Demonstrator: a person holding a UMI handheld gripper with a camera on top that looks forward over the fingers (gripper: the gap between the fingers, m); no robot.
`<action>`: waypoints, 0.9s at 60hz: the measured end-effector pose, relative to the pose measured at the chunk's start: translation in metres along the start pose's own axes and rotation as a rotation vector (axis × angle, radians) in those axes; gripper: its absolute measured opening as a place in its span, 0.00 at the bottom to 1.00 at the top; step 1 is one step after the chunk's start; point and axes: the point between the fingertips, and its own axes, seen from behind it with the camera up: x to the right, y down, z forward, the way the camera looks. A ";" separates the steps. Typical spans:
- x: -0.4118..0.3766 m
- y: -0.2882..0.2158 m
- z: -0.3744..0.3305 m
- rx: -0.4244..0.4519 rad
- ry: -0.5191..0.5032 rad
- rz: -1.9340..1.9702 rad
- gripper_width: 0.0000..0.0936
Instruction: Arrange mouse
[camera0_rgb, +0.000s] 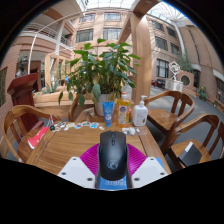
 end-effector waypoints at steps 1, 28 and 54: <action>0.009 0.012 0.005 -0.027 0.012 -0.006 0.37; 0.077 0.160 0.032 -0.283 0.090 0.066 0.62; 0.066 0.095 -0.096 -0.145 0.137 0.017 0.91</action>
